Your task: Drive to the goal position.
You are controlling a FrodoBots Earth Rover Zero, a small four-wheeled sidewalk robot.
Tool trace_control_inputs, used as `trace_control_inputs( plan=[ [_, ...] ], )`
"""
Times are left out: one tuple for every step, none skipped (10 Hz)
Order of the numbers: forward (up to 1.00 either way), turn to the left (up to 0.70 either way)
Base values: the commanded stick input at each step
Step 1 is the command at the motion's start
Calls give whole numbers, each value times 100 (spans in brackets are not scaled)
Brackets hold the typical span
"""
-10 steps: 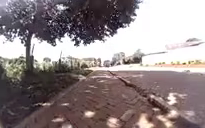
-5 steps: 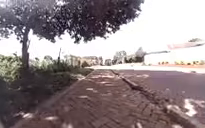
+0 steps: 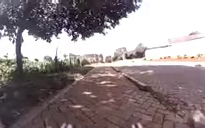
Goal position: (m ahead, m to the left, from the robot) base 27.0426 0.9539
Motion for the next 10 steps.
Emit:
trace_control_inputs(
  plan=[
    [100, -10],
    [100, -20],
    [100, 0],
    [100, 0],
    [100, 0],
    [100, 0],
    [100, 0],
    [100, 0],
    [100, 0],
    [100, 0]
  ],
)
